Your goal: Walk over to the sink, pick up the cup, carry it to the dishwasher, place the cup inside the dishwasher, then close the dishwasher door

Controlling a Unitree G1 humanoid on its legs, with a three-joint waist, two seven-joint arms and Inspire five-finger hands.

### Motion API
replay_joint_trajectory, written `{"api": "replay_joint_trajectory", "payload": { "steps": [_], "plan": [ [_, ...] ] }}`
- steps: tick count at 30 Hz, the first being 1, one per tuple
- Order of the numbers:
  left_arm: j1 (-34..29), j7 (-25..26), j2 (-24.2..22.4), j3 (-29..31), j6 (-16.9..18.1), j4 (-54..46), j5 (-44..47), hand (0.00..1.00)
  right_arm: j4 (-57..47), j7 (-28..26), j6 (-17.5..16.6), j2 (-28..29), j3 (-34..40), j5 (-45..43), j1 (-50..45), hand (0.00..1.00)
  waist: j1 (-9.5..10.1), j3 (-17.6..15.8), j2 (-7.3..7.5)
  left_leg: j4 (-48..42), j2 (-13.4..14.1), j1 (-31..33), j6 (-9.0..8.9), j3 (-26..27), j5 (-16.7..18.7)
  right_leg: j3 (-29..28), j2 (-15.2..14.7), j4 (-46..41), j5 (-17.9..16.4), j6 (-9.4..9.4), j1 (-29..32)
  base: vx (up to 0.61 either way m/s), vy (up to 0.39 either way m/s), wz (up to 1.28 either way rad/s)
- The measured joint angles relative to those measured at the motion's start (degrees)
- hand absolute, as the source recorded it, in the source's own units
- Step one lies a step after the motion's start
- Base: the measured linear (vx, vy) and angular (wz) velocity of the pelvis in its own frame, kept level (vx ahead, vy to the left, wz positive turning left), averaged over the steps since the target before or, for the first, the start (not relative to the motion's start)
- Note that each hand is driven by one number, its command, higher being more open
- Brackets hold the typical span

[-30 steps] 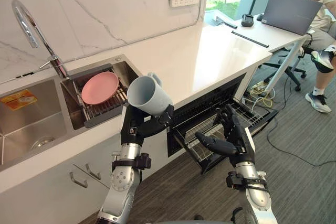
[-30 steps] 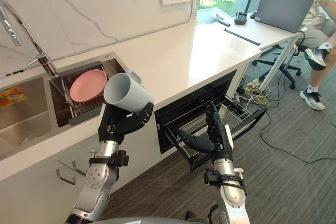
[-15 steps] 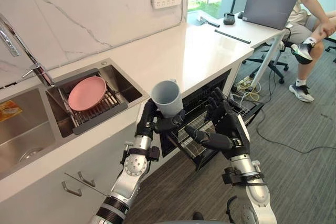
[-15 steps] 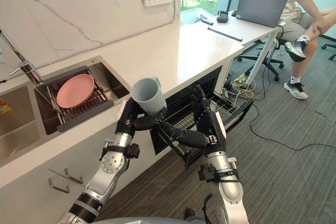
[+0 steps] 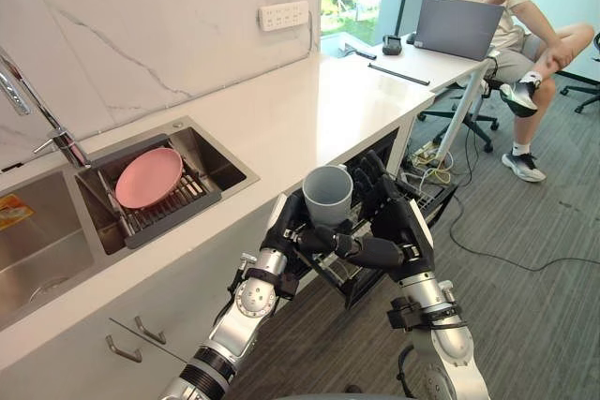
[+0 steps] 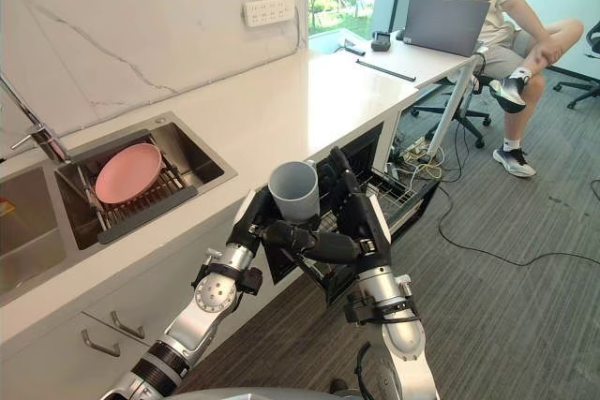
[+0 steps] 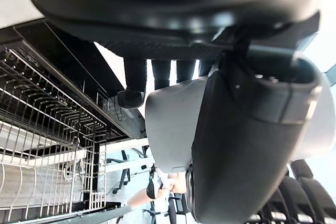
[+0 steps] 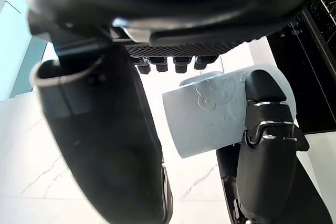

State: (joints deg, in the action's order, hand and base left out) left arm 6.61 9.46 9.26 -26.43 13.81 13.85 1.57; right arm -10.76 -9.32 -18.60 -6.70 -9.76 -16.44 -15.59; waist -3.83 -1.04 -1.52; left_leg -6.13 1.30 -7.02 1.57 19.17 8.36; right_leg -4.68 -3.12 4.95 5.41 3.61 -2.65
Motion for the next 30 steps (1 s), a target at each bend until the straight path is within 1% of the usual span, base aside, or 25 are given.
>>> {"api": "replay_joint_trajectory", "payload": {
  "steps": [9, 13, 17, 22, 26, 27, 30],
  "plan": [
    [0.0, -2.3, -0.2, -0.1, 0.0, -3.2, -3.3, 0.0, 0.3, 3.7, 0.0, 0.0, 0.0, 2.6, 0.0, 1.0, 0.14, 0.1, 0.1, 0.0, -0.1, 0.0, 0.03, 0.0, 0.0, 0.1, -0.2, 0.0, -0.2, -0.25, 0.0, 0.0, 0.0, 0.0],
    [0.0, -2.4, -0.1, -1.0, 0.0, -5.3, -5.0, 0.0, 1.7, 7.8, 0.9, 0.0, -0.3, 4.9, 0.0, 1.0, 0.39, 0.2, 0.27, 0.0, -0.1, 0.0, 0.03, -0.1, 0.0, 0.2, -0.2, 0.0, -0.2, -0.23, 0.0, 0.0, 0.0, 0.0],
    [0.0, -3.4, -0.3, -1.4, 0.0, -5.5, -5.5, 0.0, 2.0, 10.8, 1.5, 0.1, -0.4, 6.0, 0.0, 1.0, 0.51, 0.2, 0.33, 0.0, -0.1, 0.0, 0.03, -0.1, 0.0, 0.2, -0.2, 0.0, -0.4, -0.11, 0.0, 0.0, 0.0, 0.0],
    [-0.1, -4.2, -0.3, -1.5, -0.1, -5.8, -5.4, 0.0, 2.0, 12.5, 1.6, 0.2, -0.6, 6.6, 0.0, 1.0, 0.65, 0.2, 0.66, 0.0, -0.1, 0.0, 0.03, -0.1, 0.0, 0.2, -0.2, 0.0, -0.4, -0.11, 0.0, 0.0, 0.0, 0.0],
    [-1.2, -5.2, -0.2, -2.2, -0.4, -7.7, -2.6, 0.0, 2.1, 13.2, 1.6, 0.4, -0.8, 6.6, -0.1, 1.0, 1.08, 0.4, 1.27, 0.1, -0.1, 0.0, 0.03, -0.1, 0.0, 0.2, -0.2, 0.0, -0.4, -0.08, 0.0, 0.0, 0.0, 0.0],
    [-1.5, -5.6, -0.2, -2.4, -0.4, -7.7, -2.5, 0.0, 2.1, 13.3, 1.6, 0.6, -0.9, 6.6, 0.0, 0.0, 1.24, 0.4, 1.42, 0.1, -0.1, 0.0, 0.02, -0.1, 0.0, 0.2, -0.2, 0.0, -0.4, -0.07, 0.0, 0.0, 0.0, 0.0],
    [-1.8, -6.1, -0.2, -3.4, -0.6, -7.7, -1.4, 0.0, 2.1, 13.8, 1.6, 0.9, -1.2, 6.6, 0.0, 0.0, 1.42, 0.3, 1.87, 0.0, -0.1, 0.0, 0.02, -0.2, 0.0, 0.3, -0.3, -0.1, -0.4, -0.06, 0.0, 0.0, 0.0, 0.0]
  ]
}}
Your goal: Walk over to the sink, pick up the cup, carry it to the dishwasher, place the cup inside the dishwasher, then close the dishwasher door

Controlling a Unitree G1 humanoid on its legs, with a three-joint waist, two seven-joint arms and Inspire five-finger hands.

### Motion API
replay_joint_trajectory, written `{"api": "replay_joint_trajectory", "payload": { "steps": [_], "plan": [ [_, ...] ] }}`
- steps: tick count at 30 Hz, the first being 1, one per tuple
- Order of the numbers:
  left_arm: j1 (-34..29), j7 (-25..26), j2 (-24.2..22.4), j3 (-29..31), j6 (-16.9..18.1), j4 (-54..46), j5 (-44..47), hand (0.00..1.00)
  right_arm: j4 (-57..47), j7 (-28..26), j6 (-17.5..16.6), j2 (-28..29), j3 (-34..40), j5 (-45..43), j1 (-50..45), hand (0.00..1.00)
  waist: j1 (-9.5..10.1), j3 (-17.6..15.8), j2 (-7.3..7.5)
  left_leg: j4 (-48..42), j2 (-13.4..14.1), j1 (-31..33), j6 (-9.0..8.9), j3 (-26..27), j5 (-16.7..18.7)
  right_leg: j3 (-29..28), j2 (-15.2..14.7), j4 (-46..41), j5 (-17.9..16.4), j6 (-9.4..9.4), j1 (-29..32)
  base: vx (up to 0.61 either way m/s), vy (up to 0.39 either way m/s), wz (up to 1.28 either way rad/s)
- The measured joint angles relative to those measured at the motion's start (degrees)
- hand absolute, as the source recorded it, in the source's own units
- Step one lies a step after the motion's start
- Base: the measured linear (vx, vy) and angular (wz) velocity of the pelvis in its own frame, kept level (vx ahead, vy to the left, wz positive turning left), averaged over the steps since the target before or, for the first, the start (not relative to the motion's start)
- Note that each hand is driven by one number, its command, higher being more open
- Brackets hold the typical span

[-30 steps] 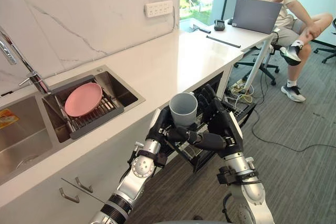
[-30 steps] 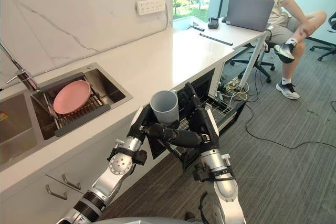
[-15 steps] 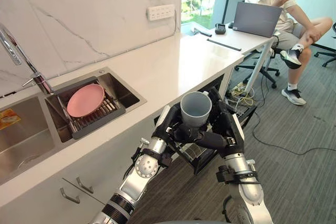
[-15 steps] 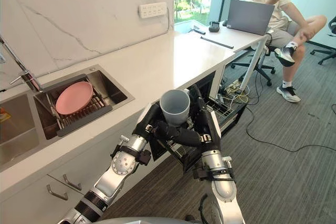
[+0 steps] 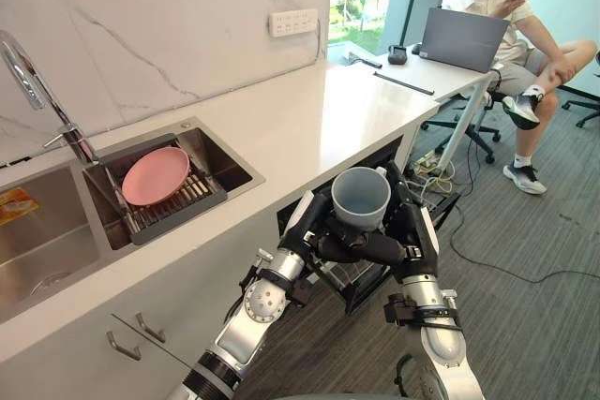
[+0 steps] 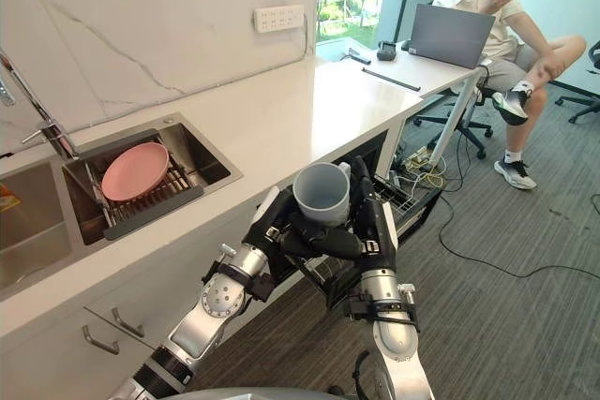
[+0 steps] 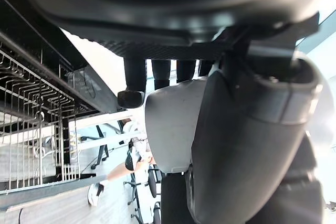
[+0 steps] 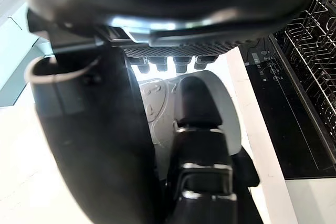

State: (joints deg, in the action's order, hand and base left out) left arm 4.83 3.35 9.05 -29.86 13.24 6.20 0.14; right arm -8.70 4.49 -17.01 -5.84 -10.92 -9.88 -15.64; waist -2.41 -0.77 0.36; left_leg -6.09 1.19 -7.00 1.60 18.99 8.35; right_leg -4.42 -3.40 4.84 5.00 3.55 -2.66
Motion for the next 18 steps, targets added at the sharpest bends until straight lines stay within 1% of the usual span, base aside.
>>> {"api": "replay_joint_trajectory", "payload": {
  "steps": [4, 6, 12, 16, 17, 18],
  "plan": [
    [-0.6, -0.9, 0.0, -0.3, -0.5, 0.0, 2.0, 0.0, 0.6, 0.7, 0.0, -0.1, -0.6, 0.1, 0.0, 0.0, -0.01, 0.0, 0.77, 0.0, 0.0, 0.1, 0.0, 0.0, 0.0, 0.0, -0.1, -0.1, 0.0, 0.01, 0.0, 0.0, 0.0, 0.0],
    [-1.1, -1.3, 0.0, -0.6, -0.6, -0.4, 3.0, 0.0, 0.6, 1.2, 0.0, 0.0, -0.6, 0.1, 0.0, 0.0, 0.0, 0.0, 0.82, 0.0, 0.0, 0.1, 0.0, -0.1, 0.0, 0.1, -0.2, -0.1, -0.1, 0.07, 0.0, 0.0, 0.0, 0.02],
    [-2.1, -2.3, -0.2, -1.3, -2.5, -1.4, 6.0, 0.0, 0.9, 2.0, -0.2, -0.4, -0.7, 1.0, 0.0, 0.0, 0.26, -0.1, 1.16, -0.1, -0.2, 0.5, 0.0, -0.3, 0.0, 0.2, -0.2, -0.2, -0.1, 0.16, 0.3, 0.0, 0.0, 0.0],
    [-2.3, -2.3, -0.2, -1.5, -2.7, -1.3, 6.7, 0.0, 1.0, 2.3, -0.2, -0.8, -1.0, 1.0, 0.0, 0.0, 0.29, -0.2, 1.39, -0.1, -0.3, 0.5, 0.0, -0.4, 0.0, 0.2, -0.2, -0.2, -0.1, 0.16, 0.3, 0.0, 0.0, 0.0],
    [-2.4, -2.3, -0.2, -1.6, -2.7, -1.2, 6.7, 1.0, 1.1, 2.4, -0.2, -0.8, -1.1, 1.0, 0.0, 0.0, 0.3, -0.2, 1.5, -0.2, -0.3, 0.5, 0.0, -0.4, 0.0, 0.2, -0.2, -0.2, -0.1, 0.16, 0.3, 0.0, 0.0, 0.0],
    [-2.7, -2.1, -0.2, -1.6, -2.6, -1.2, 6.7, 1.0, 1.3, 2.4, -0.2, -0.9, -1.2, 1.0, 0.0, 0.0, 0.3, -0.1, 1.62, -0.2, -0.3, 0.5, 0.0, -0.4, 0.0, 0.2, -0.2, -0.2, -0.1, 0.15, 0.3, 0.0, 0.0, 0.0]
  ]
}}
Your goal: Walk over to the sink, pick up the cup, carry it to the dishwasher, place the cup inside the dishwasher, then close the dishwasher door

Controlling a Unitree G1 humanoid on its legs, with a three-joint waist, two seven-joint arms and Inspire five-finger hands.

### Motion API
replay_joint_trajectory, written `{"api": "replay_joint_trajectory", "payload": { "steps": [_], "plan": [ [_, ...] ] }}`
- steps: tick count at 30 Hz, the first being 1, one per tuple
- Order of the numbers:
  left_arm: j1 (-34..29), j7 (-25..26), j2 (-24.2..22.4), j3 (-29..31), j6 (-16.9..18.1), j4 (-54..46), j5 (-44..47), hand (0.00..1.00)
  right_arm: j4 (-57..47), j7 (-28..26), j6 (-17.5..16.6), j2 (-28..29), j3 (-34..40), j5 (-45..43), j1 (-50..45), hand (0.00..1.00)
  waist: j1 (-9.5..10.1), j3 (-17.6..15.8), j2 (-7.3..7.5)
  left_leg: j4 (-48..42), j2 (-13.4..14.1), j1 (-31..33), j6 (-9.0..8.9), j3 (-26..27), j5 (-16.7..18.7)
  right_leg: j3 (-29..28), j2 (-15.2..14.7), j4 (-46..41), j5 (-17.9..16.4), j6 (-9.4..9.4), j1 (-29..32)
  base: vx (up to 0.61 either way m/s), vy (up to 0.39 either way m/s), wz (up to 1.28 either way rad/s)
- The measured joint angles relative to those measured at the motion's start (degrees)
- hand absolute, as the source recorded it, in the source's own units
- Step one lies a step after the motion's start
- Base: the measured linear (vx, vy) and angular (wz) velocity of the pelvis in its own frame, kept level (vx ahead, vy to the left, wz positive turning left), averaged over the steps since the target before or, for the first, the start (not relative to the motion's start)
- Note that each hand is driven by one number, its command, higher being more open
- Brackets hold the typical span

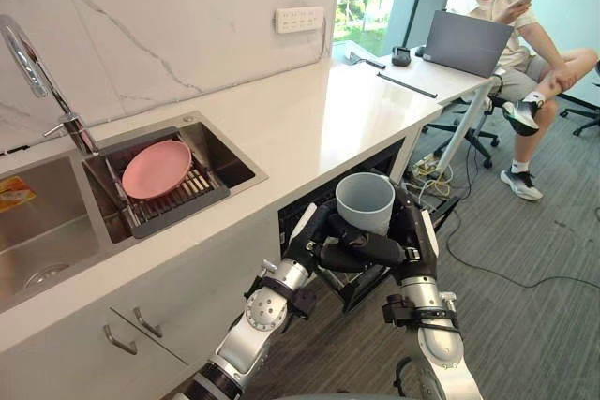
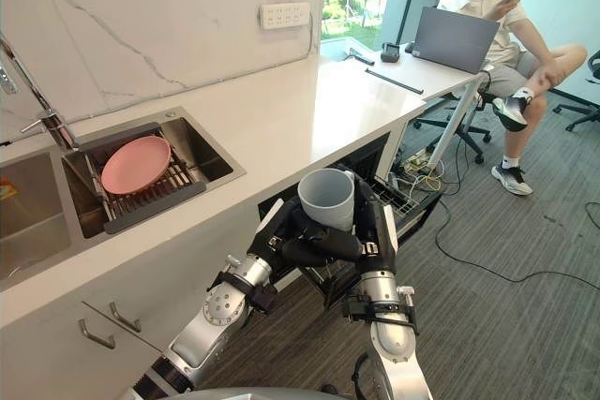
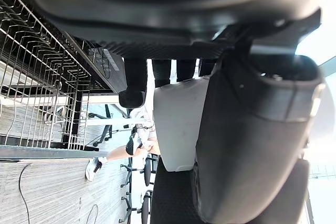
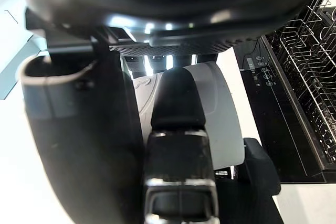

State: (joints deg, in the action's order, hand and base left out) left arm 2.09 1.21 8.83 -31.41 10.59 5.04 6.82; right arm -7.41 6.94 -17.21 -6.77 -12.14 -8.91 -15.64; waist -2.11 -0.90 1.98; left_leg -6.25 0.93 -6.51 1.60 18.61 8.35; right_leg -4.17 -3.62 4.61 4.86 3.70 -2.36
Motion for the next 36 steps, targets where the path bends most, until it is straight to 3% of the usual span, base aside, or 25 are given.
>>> {"api": "replay_joint_trajectory", "payload": {
  "steps": [10, 20, 36],
  "plan": [
    [-3.9, 1.2, 0.6, 0.8, 4.2, -0.1, 0.0, 1.0, 0.2, -0.9, 0.0, -2.9, -0.7, -0.1, 0.9, 0.0, 1.27, 0.0, 0.17, -0.1, -0.1, 0.2, 0.0, -0.6, 0.0, 0.6, -0.1, 0.3, 0.0, -0.08, -0.2, 0.0, 0.0, 0.01],
    [-7.5, -3.1, -0.1, 6.0, 6.7, -3.2, 0.6, 1.0, -0.4, -6.5, 0.0, -1.0, 0.9, -0.1, 2.7, 0.0, 1.53, 0.0, 0.18, -0.1, -0.2, 0.0, 0.02, -1.7, 0.0, 1.8, -0.4, 0.5, -0.4, 0.11, -1.1, -0.01, -0.02, 0.06],
    [-9.3, -9.2, -2.0, 9.4, 6.6, -5.7, 5.7, 1.0, -2.2, -9.5, -0.7, 1.8, 3.1, 0.1, 2.6, 0.0, 1.86, -2.3, -0.45, -0.5, 0.0, 0.2, -0.5, -3.7, 0.5, 3.8, -0.6, -0.8, -1.9, 0.57, -1.4, 0.0, -0.021, 0.06]
  ]
}}
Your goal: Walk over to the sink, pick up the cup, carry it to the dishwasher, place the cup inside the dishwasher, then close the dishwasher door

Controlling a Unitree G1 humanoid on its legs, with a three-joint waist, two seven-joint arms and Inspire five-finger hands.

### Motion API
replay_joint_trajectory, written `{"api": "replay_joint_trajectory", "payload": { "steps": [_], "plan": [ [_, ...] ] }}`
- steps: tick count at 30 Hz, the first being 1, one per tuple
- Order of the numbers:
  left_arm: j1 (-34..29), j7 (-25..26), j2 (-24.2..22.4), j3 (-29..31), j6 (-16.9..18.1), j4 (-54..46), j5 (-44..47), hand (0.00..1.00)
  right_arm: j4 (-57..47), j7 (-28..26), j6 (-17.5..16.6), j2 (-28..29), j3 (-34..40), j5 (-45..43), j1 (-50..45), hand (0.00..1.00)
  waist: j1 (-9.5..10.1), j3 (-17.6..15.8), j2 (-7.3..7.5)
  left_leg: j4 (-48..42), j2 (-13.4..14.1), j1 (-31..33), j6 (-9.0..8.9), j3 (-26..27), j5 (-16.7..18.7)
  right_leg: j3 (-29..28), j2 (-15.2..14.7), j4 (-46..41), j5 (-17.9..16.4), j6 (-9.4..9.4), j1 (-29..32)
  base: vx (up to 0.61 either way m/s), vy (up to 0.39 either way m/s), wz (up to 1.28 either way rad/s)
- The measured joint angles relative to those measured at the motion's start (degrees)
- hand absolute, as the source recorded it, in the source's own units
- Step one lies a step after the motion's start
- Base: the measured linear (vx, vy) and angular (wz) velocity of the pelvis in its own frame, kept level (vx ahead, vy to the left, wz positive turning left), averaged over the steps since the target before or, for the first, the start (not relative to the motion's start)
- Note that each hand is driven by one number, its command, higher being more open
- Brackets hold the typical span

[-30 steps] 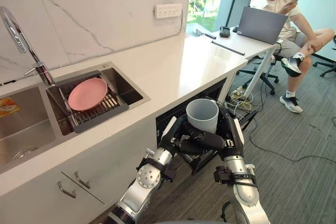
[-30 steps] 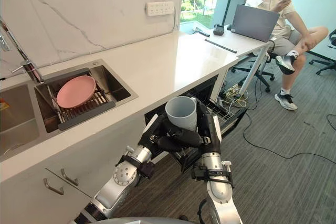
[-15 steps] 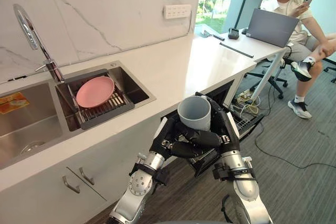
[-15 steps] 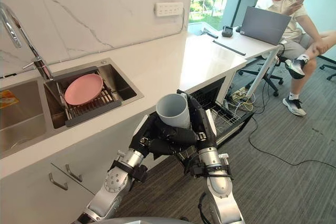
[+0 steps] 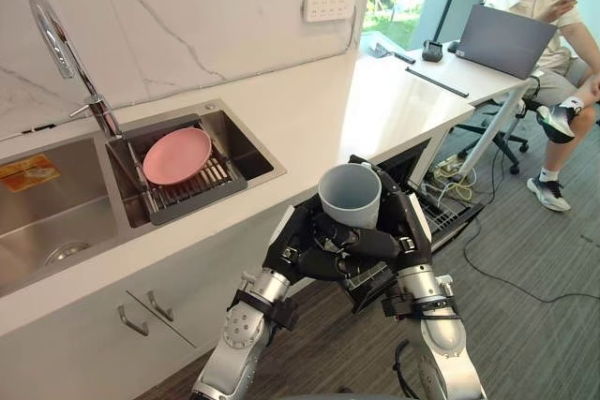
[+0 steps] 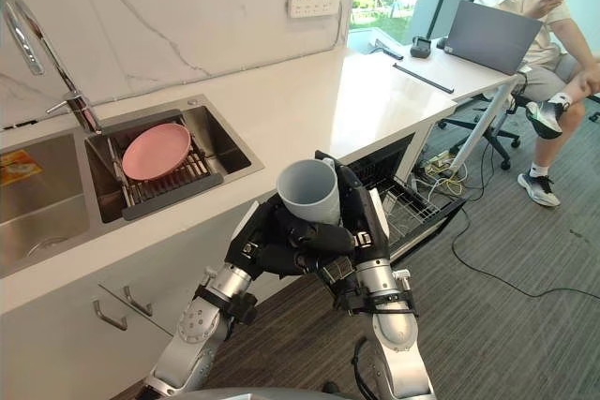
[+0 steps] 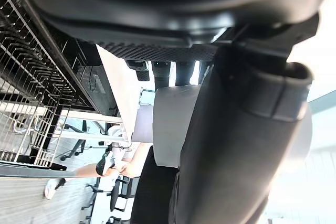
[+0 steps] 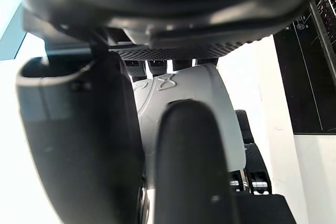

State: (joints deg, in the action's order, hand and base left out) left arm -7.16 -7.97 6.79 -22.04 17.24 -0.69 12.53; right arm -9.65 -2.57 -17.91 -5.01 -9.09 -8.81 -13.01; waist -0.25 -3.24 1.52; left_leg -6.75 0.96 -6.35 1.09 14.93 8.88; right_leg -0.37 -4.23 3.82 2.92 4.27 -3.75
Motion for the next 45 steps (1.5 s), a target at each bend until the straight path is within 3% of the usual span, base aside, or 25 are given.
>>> {"api": "replay_joint_trajectory", "payload": {
  "steps": [10, 14, 16, 19, 22, 25, 28, 37, 45],
  "plan": [
    [-0.5, -2.8, -1.2, 1.0, -2.3, 0.3, 6.4, 1.0, 0.0, 1.9, -0.9, 1.2, 0.6, 6.7, 0.0, 0.0, 0.02, -1.2, -0.47, 0.3, 0.2, 0.0, 0.03, -0.3, 0.2, 0.2, 0.3, 0.0, 0.0, 0.08, -0.1, 0.0, -0.004, 0.01],
    [-1.1, -8.5, -1.4, 2.5, -3.2, 0.5, 11.2, 1.0, 0.0, 1.9, -2.8, 1.7, 1.3, 7.1, -0.5, 0.0, -0.02, -1.3, -0.48, 0.4, 0.2, 0.0, 0.03, -0.2, 0.2, 0.2, 0.3, 0.1, 0.0, 0.08, -0.1, 0.0, 0.0, 0.0],
    [-1.5, -11.7, -1.2, 3.7, -3.1, 0.5, 12.0, 1.0, 0.0, 1.1, -4.0, 1.7, 2.4, 5.4, -0.7, 0.0, 0.01, -1.3, -0.48, 0.5, 0.2, 0.0, 0.03, -0.2, 0.2, 0.2, 0.3, 0.2, 0.0, 0.08, -0.1, 0.0, 0.0, 0.0],
    [-3.9, -13.5, -0.3, 7.0, -2.6, 0.5, 17.6, 1.0, -0.3, 1.0, -6.4, 2.0, 10.2, -0.3, -0.3, 0.0, 0.11, -1.3, -0.48, 0.5, 0.2, 0.0, 0.09, -0.2, 0.2, 0.2, 0.3, 0.3, 0.0, 0.08, 0.0, 0.0, 0.0, 0.0],
    [-5.2, -12.7, 1.4, 10.6, -2.5, 0.5, 23.8, 1.0, -0.3, 5.2, -8.0, 0.9, 15.9, -2.2, -0.1, 0.0, 0.09, -1.3, -0.48, 0.5, 0.2, 0.0, 0.1, -0.1, 0.2, 0.0, 0.4, 0.4, 0.2, 0.06, -0.1, -0.01, -0.008, -0.01],
    [-5.3, -10.5, 1.4, 11.2, -3.5, 0.1, 28.5, 1.0, -1.2, 11.5, -9.3, -0.3, 15.4, 3.4, -0.1, 0.0, 0.04, -1.3, -0.48, 0.5, 0.2, 0.0, 0.11, 0.3, 0.2, -0.4, 0.7, 1.0, 0.9, -0.12, -0.2, -0.01, -0.012, -0.07],
    [-5.3, -10.0, 1.0, 10.0, -3.8, -0.2, 29.1, 1.0, -2.8, 13.2, -9.6, -0.5, 13.5, 6.0, -0.1, 0.0, 0.09, -1.3, -0.47, 0.5, 0.4, 0.0, 0.12, 0.4, 0.2, -0.6, 0.9, 1.2, 1.1, -0.25, -0.3, -0.04, -0.037, -0.04],
    [-5.5, -12.9, 0.6, 9.2, -3.8, -3.4, 29.0, 1.0, -2.8, 5.4, -9.5, -0.9, 13.2, -1.6, -0.7, 0.0, 0.15, -1.2, -0.49, 0.4, 0.4, -0.1, 0.15, 0.8, 0.2, -0.9, 0.9, 1.3, 1.3, -0.2, -0.3, -0.02, -0.018, -0.02],
    [-6.1, -15.0, 1.6, 6.9, -9.7, -2.6, 24.8, 1.0, 2.5, -1.5, -6.4, -1.7, 13.2, -4.8, -1.3, 0.0, 0.08, -1.2, -0.51, 0.5, 0.4, -0.1, 0.16, 0.9, 0.2, -0.9, 0.8, 1.3, 1.3, -0.18, -0.2, -0.01, -0.016, 0.0]
  ]
}}
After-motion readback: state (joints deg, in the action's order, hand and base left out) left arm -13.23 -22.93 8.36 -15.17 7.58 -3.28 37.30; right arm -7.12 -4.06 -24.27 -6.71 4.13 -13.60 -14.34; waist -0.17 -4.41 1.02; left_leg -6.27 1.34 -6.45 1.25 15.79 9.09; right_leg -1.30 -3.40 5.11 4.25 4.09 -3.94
